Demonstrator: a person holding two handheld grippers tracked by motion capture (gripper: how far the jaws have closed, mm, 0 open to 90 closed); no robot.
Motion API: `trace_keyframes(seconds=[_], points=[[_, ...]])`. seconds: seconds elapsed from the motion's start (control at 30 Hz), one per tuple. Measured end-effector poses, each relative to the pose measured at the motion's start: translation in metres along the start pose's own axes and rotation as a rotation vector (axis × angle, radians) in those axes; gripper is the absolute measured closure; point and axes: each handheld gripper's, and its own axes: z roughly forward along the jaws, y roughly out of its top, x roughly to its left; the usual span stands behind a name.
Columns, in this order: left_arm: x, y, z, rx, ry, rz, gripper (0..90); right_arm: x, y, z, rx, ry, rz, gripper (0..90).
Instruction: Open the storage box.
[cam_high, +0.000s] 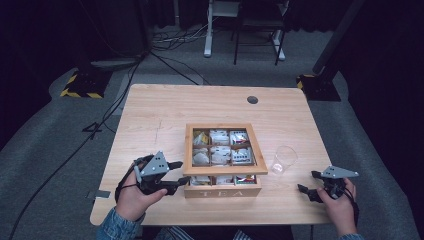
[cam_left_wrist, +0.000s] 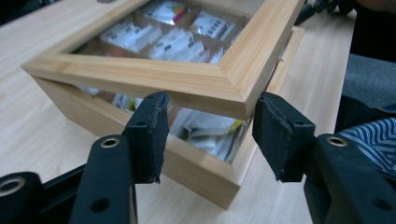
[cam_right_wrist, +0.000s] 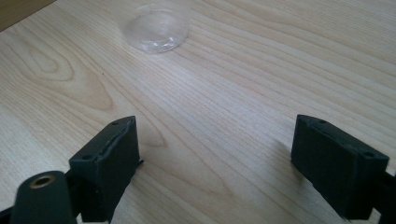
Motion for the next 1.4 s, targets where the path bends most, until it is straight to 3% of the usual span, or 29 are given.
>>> trace_keyframes(seconds=[0.4, 0.77, 1.0, 1.2, 1.4], points=[[0.006, 0.020, -0.002, -0.049, 0.040, 0.030, 41.9, 0.000, 0.000, 0.000, 0.000, 0.000, -0.001, 15.3], [0.019, 0.033, -0.004, -0.068, 0.012, 0.023, 39.3, 0.000, 0.000, 0.000, 0.000, 0.000, 0.000, 15.3], [0.021, 0.041, -0.004, -0.089, 0.043, 0.029, 38.8, 0.000, 0.000, 0.000, 0.000, -0.003, -0.001, 15.3], [0.022, 0.042, -0.004, -0.099, 0.040, 0.036, 38.7, 0.005, -0.002, -0.003, 0.004, -0.041, 0.033, 15.3], [0.025, 0.044, -0.004, -0.117, 0.036, 0.030, 38.7, 0.014, -0.004, -0.005, -0.004, -0.106, 0.096, 18.3]])
